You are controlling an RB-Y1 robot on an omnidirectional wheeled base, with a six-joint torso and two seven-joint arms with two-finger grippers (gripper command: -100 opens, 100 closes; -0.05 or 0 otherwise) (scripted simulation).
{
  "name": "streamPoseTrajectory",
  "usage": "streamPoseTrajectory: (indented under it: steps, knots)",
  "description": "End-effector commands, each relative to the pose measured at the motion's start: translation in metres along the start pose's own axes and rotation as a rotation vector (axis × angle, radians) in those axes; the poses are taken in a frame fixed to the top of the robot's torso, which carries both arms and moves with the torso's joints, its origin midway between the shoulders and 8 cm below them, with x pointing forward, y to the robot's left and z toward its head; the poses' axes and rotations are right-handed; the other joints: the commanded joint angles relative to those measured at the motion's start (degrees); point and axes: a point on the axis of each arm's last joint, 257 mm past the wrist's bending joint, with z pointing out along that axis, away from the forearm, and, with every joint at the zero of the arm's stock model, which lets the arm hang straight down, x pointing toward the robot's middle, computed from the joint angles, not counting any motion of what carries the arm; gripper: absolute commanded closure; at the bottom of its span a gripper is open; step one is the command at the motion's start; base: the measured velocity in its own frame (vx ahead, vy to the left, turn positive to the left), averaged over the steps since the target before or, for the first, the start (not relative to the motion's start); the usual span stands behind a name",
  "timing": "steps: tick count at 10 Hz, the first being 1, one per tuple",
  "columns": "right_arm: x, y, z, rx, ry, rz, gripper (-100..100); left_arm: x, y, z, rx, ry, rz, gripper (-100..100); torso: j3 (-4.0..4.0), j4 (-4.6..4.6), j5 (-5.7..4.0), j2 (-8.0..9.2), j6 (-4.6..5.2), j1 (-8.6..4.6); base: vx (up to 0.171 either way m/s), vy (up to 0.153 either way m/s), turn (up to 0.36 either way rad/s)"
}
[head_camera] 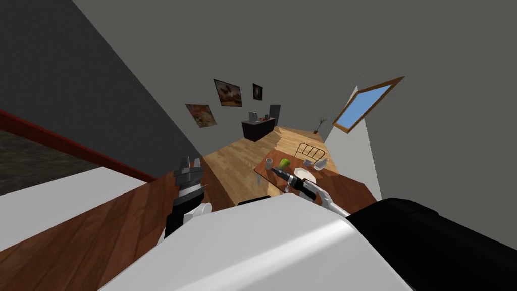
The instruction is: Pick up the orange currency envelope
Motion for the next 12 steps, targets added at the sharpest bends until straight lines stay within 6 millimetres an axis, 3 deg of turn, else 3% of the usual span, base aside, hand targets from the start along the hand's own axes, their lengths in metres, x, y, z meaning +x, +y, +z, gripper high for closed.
streamPoseTrajectory:
  steps: [1,3,4,9,12]
  knots:
    - [0.019,-0.023,-0.016,0.045,0.079,-0.033,-100,0.0,0.0,0.0,0.0,0.0,0.0,0,0.0,0.0,0.0,0.0,0.0,0.0,-0.031,-0.034,0.243]
    - [0.018,-0.025,-0.018,0.048,0.086,-0.039,-100,0.0,0.0,0.0,0.0,0.0,0.0,0,0.02,0.01,0.0,0.03,0.01,0.0,-0.014,-0.022,0.048]
    - [0.033,-0.041,-0.031,0.077,0.151,-0.07,-100,0.0,0.0,0.0,0.0,0.0,0.0,0,-0.01,0.0,0.01,-0.02,0.01,0.06,-0.012,-0.023,0.156]
    - [0.06,-0.084,-0.069,0.157,0.286,-0.125,-100,0.0,0.0,0.0,0.0,0.0,0.0,0,0.03,0.01,-0.01,0.04,-0.02,-0.03,-0.028,-0.035,0.159]
    - [0.084,-0.132,-0.128,0.251,0.467,-0.204,-100,0.0,0.0,0.0,0.0,0.0,0.0,0,0.07,0.03,-0.03,0.12,-0.01,-0.16,-0.056,-0.068,0.27]
